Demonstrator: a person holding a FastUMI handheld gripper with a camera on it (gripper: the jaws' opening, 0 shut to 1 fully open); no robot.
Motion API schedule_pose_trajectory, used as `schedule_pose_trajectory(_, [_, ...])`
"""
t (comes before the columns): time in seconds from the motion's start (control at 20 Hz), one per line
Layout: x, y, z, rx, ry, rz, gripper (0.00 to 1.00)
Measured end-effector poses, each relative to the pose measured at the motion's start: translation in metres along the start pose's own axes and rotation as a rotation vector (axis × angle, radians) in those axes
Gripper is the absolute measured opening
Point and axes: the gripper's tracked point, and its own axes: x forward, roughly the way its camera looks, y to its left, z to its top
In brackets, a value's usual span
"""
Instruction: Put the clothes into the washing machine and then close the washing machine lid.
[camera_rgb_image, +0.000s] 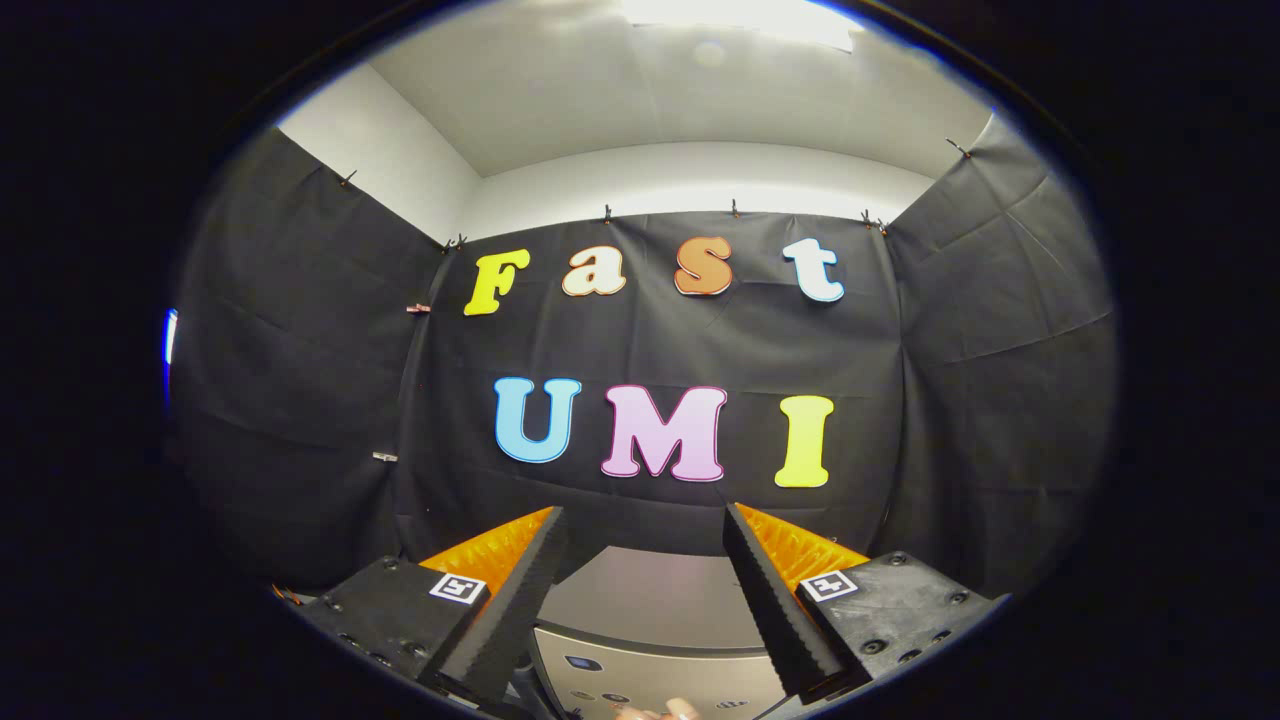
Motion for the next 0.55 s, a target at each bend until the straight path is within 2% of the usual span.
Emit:
schedule_pose_trajectory(0.2, [0.0008,-0.0070,-0.0043,0.018,0.006,-0.006,0.98])
schedule_pose_trajectory(0.55, [0.0000,-0.0088,-0.0023,-0.021,-0.010,-0.011,0.98])
